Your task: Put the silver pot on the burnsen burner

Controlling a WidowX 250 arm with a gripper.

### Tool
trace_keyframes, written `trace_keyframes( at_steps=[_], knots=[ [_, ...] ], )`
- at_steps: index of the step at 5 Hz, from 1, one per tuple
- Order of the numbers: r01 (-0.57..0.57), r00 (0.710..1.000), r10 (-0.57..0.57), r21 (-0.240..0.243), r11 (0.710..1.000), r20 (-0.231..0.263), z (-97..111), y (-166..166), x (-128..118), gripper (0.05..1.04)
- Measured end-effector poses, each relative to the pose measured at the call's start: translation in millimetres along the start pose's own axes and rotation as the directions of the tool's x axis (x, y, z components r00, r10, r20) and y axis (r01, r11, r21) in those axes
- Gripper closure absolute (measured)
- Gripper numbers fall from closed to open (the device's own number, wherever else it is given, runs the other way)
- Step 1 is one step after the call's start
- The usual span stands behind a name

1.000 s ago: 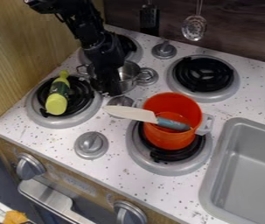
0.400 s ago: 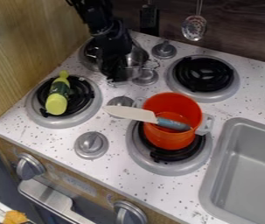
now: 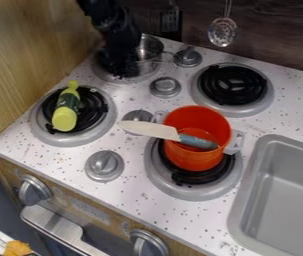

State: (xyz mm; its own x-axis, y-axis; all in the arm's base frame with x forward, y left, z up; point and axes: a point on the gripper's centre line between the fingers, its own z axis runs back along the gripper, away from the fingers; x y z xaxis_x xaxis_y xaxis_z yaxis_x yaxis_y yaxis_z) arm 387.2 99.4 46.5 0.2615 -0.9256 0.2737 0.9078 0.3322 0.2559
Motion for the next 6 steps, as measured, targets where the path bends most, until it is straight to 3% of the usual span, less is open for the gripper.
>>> trace_keyframes(
  at_steps=[2, 5, 6],
  knots=[
    [0.050, 0.999, -0.050, 0.024, 0.998, 0.013, -5.2, 18.5, -20.7, 1.002],
    [0.078, 0.997, -0.079, 0.040, 0.996, 0.021, -14.2, 30.5, -23.2, 0.973],
    [0.075, 0.997, -0.076, 0.055, 0.996, 0.018, -11.9, 35.1, -23.1, 0.810]
  ],
)
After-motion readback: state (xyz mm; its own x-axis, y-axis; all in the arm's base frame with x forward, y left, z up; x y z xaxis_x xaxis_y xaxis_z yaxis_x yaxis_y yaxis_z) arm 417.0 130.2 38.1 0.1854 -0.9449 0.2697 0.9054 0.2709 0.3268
